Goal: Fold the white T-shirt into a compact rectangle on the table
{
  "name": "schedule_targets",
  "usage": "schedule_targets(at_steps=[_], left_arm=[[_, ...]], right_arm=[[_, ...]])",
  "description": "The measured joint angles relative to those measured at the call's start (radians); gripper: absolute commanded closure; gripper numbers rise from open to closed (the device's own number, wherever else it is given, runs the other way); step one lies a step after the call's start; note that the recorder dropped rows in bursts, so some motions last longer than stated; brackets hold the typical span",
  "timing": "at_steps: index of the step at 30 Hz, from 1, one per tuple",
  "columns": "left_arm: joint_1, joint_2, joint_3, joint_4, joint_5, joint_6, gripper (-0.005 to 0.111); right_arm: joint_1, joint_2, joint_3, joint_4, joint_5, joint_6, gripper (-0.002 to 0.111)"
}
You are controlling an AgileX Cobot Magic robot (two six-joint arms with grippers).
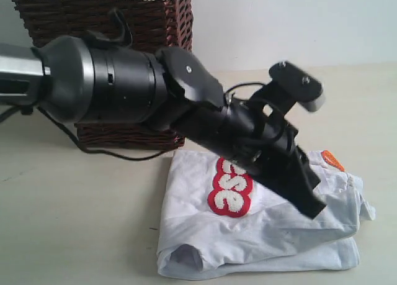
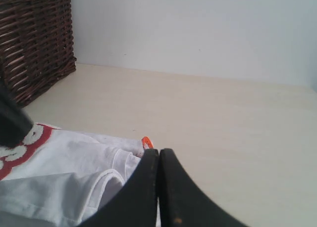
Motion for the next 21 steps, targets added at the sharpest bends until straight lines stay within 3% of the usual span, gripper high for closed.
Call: schedule_targets(at_steps=[12, 17, 21], left_arm=[[-0.002, 0.105, 0.027, -0.167, -0.095, 0.225, 0.107], [-0.023, 0.122, 0.025, -0.183, 0.007, 0.241, 0.107], [-0.076, 0.156, 0.025, -0.185, 0.133, 0.242, 0.107]], right_arm=[[0.0, 0.0, 0.0, 0.0, 0.0, 0.0, 0.108], [0.0, 0.0, 0.0, 0.0, 0.0, 0.0, 0.108], [0.0, 0.0, 0.0, 0.0, 0.0, 0.0, 0.108]])
